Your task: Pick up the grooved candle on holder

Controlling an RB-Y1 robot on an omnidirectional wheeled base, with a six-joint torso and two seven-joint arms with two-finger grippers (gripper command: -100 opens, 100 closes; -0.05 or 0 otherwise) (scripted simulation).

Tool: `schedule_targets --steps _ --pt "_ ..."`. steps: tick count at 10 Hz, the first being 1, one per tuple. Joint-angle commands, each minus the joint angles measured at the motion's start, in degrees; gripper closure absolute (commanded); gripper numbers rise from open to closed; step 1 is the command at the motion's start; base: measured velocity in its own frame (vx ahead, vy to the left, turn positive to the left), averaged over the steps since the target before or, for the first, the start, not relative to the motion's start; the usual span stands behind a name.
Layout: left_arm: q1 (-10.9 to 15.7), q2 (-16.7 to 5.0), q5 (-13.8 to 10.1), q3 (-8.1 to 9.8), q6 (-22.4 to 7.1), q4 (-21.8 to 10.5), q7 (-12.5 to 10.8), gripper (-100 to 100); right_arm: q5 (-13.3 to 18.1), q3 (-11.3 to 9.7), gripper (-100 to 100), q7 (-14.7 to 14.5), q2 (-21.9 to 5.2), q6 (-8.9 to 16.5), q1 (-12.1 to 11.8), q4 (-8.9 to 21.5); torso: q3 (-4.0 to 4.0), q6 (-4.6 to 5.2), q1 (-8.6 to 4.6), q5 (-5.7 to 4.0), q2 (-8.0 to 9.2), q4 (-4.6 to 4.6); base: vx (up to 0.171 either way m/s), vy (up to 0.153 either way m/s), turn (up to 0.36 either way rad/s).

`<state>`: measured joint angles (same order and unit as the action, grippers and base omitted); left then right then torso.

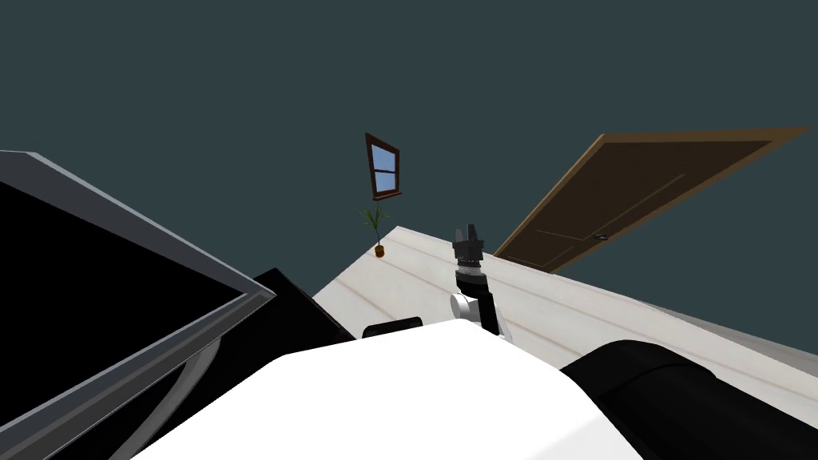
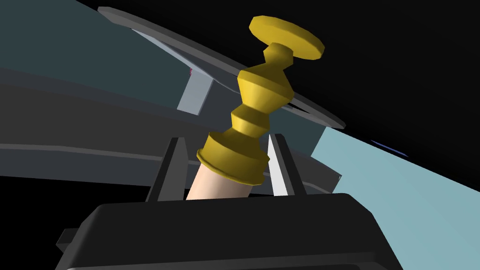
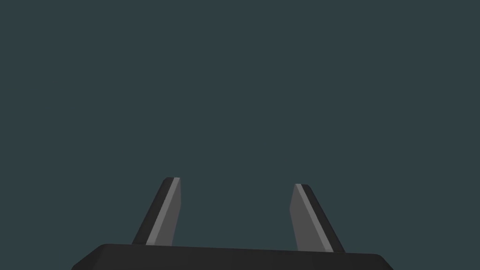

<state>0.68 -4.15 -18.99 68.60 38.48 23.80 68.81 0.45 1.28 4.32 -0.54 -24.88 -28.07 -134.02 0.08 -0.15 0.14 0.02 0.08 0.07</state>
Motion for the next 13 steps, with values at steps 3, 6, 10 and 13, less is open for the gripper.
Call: schedule_targets --steps 3,6,10,13 --pt "0.1 1.0 1.6 0.01 -0.9 1.7 -0.4 100 0.0 0.0 0 0.0 0.0 0.0 0.0 0.0 -0.04 -0.01 -0.06 0.00 -0.08 -0.01 0.022 -0.016 0.106" --pt "0.0 2.7 4.5 -0.02 -2.8 5.0 -0.9 100 0.0 0.0 0 0.0 0.0 0.0 0.0 0.0 -0.04 0.00 -0.10 -0.02 -0.07 -0.01 0.024 -0.021 0.127" --pt "0.0 4.3 7.3 -0.06 -4.6 8.2 -1.4 100 0.0 0.0 0 0.0 0.0 0.0 0.0 0.0 -0.03 -0.01 -0.08 -0.03 -0.06 -0.01 0.022 -0.016 0.114" --pt "-0.1 4.9 7.7 -0.03 -5.2 9.4 -1.5 0 0.0 0.0 0 0.0 0.0 0.0 0.0 0.0 -0.02 0.03 -0.08 -0.03 -0.05 0.00 0.014 -0.014 0.064"
